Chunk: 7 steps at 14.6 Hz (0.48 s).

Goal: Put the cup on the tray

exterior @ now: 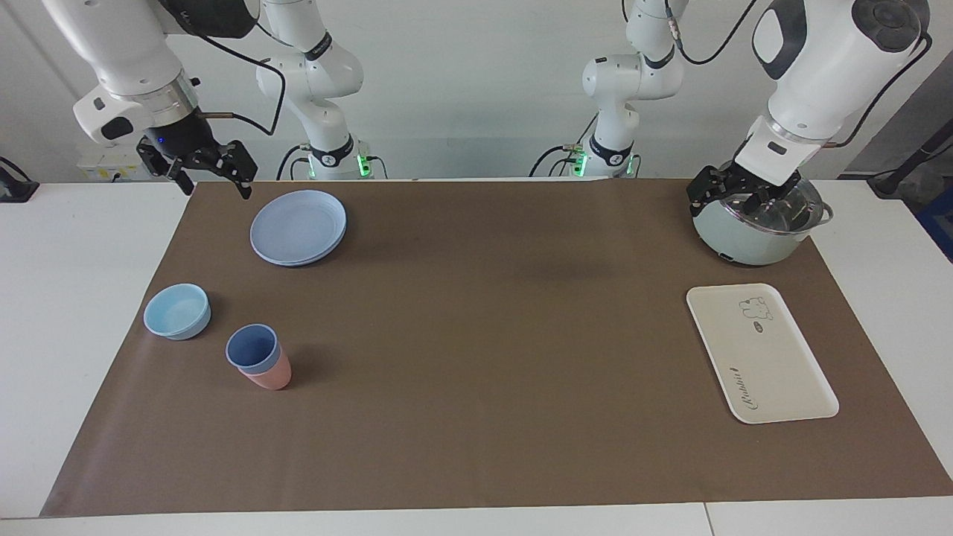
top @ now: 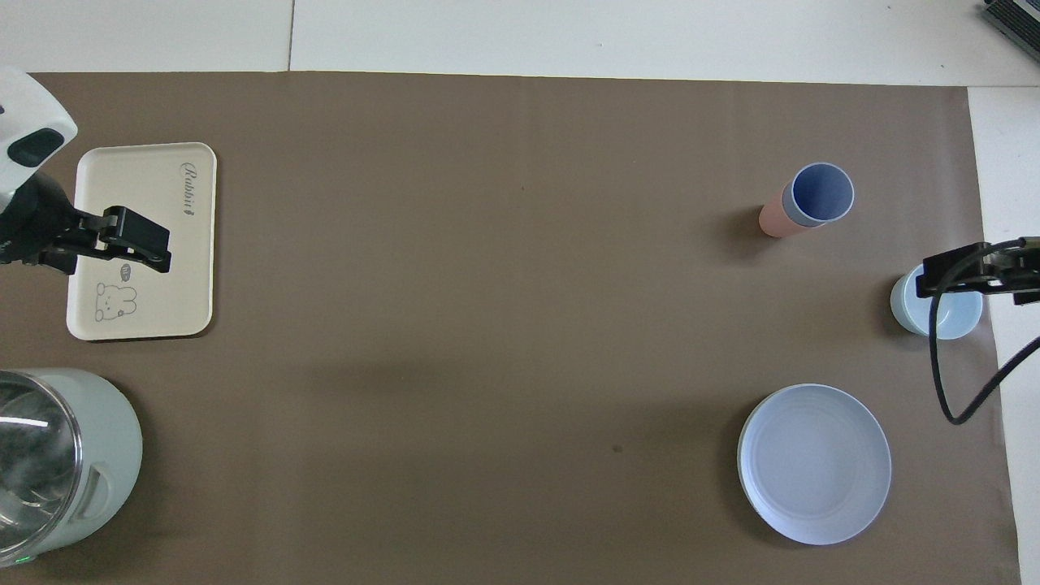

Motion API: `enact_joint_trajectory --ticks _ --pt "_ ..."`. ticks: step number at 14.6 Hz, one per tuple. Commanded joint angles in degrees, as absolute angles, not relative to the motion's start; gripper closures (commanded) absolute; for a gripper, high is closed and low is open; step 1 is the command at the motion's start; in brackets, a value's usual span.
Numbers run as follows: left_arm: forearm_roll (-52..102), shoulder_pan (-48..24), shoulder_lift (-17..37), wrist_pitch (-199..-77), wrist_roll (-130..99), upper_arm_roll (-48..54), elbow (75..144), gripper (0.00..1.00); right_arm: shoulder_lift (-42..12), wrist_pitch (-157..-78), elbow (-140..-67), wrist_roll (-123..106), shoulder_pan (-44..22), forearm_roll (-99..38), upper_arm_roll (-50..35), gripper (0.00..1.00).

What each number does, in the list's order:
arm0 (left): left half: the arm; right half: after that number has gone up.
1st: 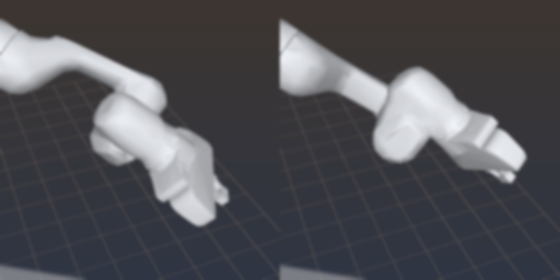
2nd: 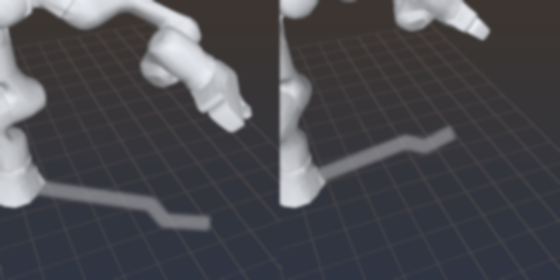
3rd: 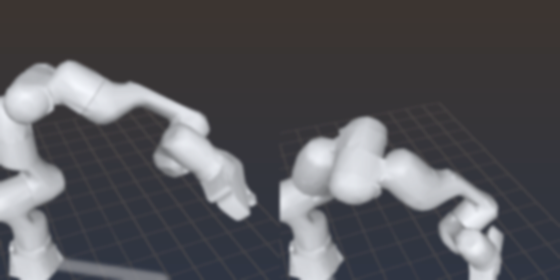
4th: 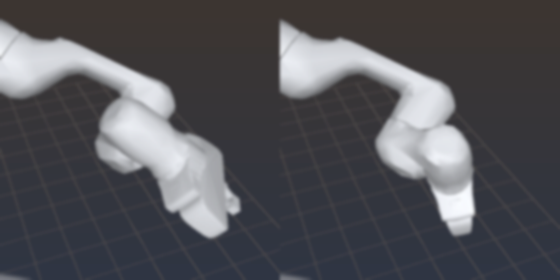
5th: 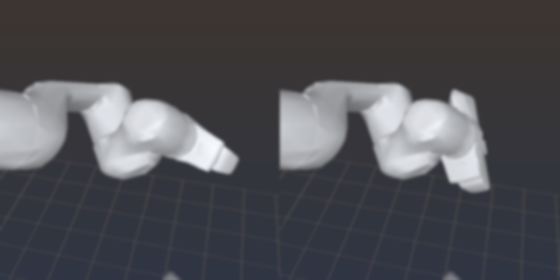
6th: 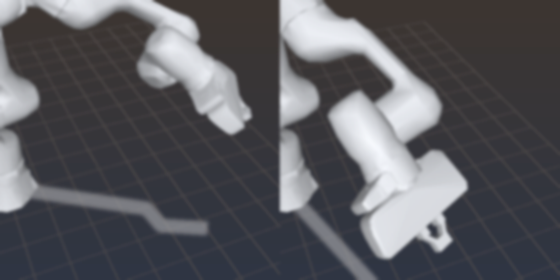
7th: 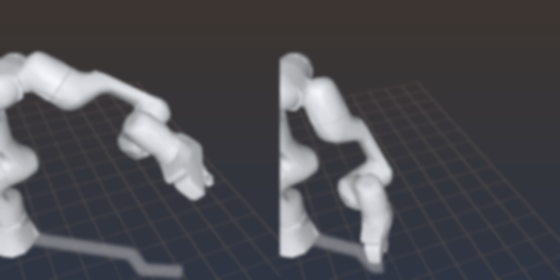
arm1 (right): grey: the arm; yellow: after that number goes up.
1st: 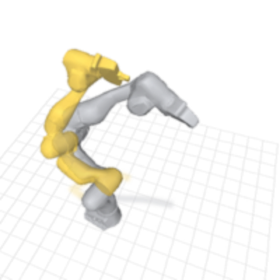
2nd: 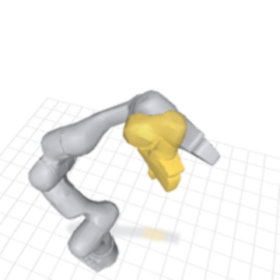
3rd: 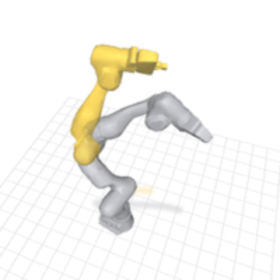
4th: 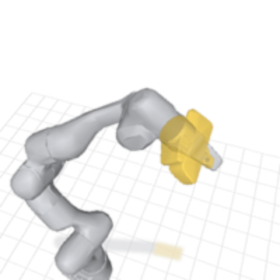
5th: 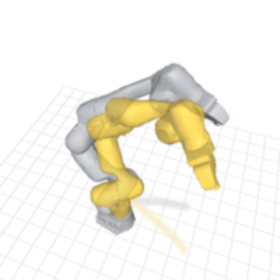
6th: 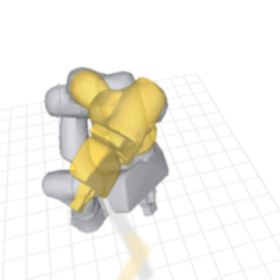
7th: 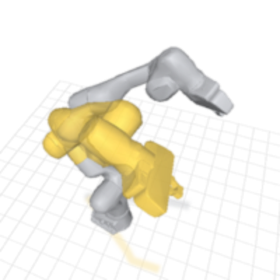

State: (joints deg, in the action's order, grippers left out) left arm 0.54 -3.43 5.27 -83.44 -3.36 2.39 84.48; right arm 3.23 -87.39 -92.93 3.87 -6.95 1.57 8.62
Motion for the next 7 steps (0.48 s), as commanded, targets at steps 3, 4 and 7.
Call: enact_joint_trajectory --ticks 3,4,7 --pt "0.26 -3.16 3.69 -83.41 -2.9 2.46 86.22 0.0 4.04 -87.45 -93.78 4.48 -7.82 1.76 9.23 0.0" --pt "0.26 -3.16 3.69 -83.41 -2.9 2.46 86.22 0.0 4.04 -87.54 -93.87 4.74 -7.91 1.76 9.23 0.0" --pt "0.26 -3.16 3.69 -83.41 -2.9 2.46 86.22 0.0 4.3 -90.94 -95.35 0.21 -7.21 1.24 9.58 0.0"
